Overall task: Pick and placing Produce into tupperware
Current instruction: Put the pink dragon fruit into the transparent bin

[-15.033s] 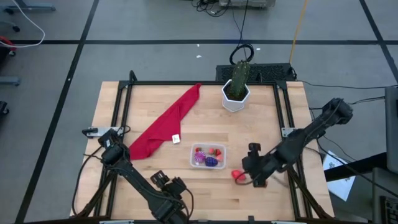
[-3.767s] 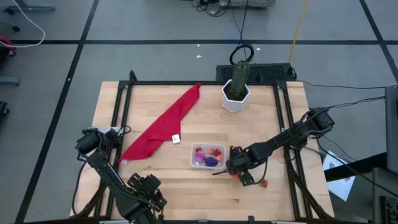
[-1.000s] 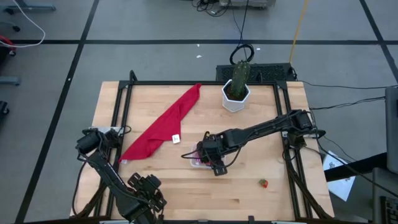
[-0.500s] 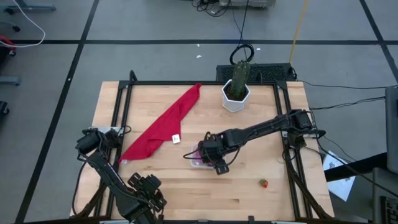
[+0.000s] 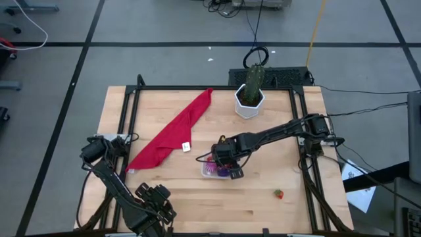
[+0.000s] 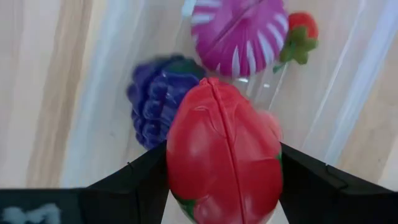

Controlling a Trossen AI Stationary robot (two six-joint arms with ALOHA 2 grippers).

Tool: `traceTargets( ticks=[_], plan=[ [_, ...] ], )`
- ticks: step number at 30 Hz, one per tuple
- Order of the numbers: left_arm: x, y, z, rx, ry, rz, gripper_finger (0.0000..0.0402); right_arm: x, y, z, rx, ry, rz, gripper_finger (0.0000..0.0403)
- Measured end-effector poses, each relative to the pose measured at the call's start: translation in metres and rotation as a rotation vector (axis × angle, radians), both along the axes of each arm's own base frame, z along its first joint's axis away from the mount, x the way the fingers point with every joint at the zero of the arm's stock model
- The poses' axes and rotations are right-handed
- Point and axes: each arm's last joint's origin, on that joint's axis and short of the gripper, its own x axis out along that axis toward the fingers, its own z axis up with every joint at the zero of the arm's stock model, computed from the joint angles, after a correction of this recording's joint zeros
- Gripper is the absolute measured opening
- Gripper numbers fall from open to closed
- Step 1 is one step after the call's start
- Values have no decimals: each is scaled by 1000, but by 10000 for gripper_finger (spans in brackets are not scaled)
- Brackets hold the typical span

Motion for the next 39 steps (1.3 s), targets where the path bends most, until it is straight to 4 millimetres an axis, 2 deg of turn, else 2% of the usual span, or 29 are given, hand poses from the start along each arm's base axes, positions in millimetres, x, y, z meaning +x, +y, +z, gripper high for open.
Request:
traceTargets(
  ticks=[6, 39],
  plan=[
    [0, 0, 0, 0, 0, 0, 253, -1, 0, -4, -10, -8, 42, 238],
    [0, 0, 0, 5, -6, -2, 253, 0, 0, -2, -10, -23, 34, 238]
  ],
)
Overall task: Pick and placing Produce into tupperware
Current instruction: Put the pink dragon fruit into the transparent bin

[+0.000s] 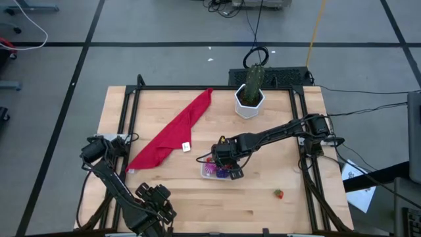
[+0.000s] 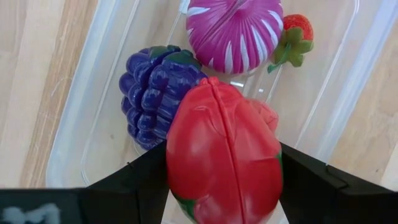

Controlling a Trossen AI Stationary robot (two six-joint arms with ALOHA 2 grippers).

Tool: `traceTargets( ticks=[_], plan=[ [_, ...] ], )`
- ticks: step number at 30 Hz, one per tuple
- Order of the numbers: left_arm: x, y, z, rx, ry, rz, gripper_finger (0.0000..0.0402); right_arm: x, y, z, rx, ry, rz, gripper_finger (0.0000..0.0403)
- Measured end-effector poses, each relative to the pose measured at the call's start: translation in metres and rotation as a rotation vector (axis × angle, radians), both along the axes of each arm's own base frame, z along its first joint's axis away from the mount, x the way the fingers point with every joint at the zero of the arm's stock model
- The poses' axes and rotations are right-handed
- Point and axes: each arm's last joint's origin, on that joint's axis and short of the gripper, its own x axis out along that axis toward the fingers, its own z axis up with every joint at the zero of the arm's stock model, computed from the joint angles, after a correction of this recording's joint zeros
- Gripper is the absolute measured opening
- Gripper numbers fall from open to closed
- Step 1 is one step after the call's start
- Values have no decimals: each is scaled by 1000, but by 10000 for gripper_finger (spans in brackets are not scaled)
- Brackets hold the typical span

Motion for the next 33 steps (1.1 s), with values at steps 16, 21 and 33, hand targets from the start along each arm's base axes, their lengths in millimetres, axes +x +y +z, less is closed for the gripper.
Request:
traceTargets(
  ticks=[16, 21, 33],
  plan=[
    [0, 0, 0, 0, 0, -1, 253, 0, -2, 0, -74, -11, -25, 238],
    [0, 0, 0, 0, 1, -1, 253, 0, -2, 0, -70, -10, -40, 238],
    [0, 0, 0, -2, -1, -1, 253, -2, 0, 4, -55, -9, -65, 238]
  ],
)
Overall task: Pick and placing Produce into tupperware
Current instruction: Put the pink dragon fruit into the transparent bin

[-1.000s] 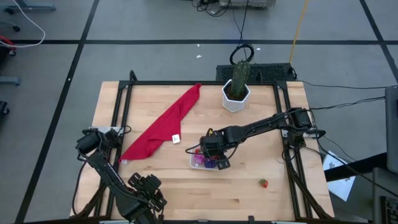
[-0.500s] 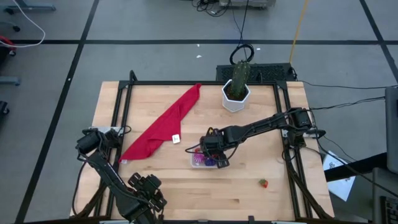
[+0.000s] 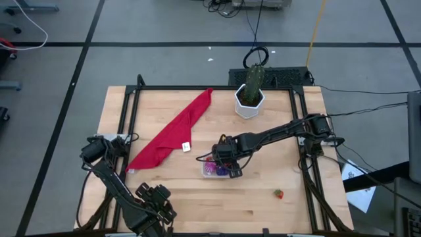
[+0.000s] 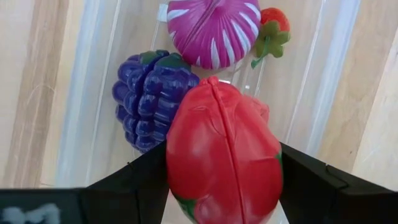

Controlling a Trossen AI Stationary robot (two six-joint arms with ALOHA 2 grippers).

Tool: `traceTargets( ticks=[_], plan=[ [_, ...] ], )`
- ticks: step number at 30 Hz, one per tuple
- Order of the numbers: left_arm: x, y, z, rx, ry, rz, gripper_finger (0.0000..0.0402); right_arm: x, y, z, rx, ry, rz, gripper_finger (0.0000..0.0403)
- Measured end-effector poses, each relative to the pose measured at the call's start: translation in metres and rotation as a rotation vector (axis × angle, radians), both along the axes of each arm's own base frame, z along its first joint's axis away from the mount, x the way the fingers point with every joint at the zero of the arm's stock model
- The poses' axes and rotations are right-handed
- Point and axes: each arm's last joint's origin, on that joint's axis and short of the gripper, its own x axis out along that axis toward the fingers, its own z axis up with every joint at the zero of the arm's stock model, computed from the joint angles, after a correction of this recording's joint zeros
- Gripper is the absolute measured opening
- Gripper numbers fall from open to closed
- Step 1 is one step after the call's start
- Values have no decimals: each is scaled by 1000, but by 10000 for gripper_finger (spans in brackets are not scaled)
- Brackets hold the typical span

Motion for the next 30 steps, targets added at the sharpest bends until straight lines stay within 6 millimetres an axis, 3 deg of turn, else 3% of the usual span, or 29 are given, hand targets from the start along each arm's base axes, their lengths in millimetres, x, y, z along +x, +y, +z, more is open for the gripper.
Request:
traceTargets(
  ticks=[21, 30],
  plan=[
    [1, -1, 0, -12, -8, -6, 253, -2, 12, 0, 15, 3, -11, 239],
    [1, -1, 0, -12, -8, -6, 253, -2, 12, 0, 19, 4, -27, 281]
  ],
)
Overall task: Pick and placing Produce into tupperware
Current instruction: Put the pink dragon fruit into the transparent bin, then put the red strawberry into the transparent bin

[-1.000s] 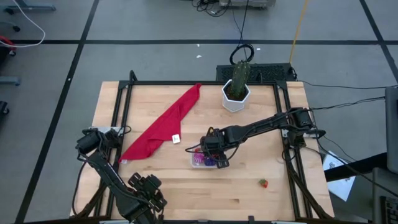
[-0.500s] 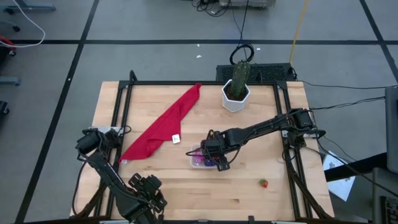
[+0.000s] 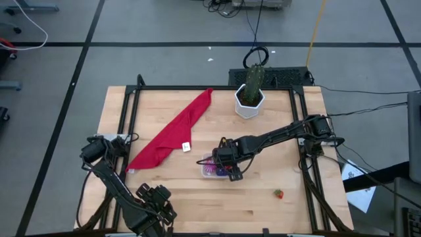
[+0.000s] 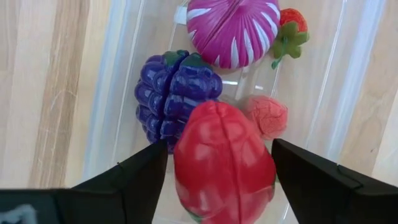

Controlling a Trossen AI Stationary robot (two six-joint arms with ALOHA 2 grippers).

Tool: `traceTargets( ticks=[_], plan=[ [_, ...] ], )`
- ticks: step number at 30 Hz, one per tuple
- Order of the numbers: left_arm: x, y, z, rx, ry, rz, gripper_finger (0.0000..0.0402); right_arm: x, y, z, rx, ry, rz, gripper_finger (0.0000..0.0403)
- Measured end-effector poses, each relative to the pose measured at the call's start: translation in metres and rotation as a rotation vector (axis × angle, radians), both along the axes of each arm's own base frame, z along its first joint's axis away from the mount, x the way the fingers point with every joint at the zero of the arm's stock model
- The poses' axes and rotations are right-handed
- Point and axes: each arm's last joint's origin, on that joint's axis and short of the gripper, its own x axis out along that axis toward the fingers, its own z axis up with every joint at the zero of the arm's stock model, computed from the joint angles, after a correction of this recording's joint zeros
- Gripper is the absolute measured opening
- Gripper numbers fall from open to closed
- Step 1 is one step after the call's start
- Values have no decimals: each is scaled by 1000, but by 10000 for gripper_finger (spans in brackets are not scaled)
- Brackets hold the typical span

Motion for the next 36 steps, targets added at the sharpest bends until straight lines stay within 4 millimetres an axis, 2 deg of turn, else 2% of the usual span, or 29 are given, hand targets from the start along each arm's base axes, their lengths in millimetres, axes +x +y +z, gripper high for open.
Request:
traceTargets(
  ticks=[9, 27, 32, 36],
  plan=[
    [0, 0, 0, 0, 0, 0, 253, 0, 0, 3, -3, -12, 17, 304],
    [2, -1, 0, -2, -18, -29, 253, -18, 5, 51, 27, -139, 19, 304],
    [2, -2, 0, -3, -18, -30, 253, -31, 7, 67, 41, -133, -7, 304],
    [1, -2, 0, -3, -18, -34, 253, -46, 10, 81, 81, -110, -104, 304]
  ],
)
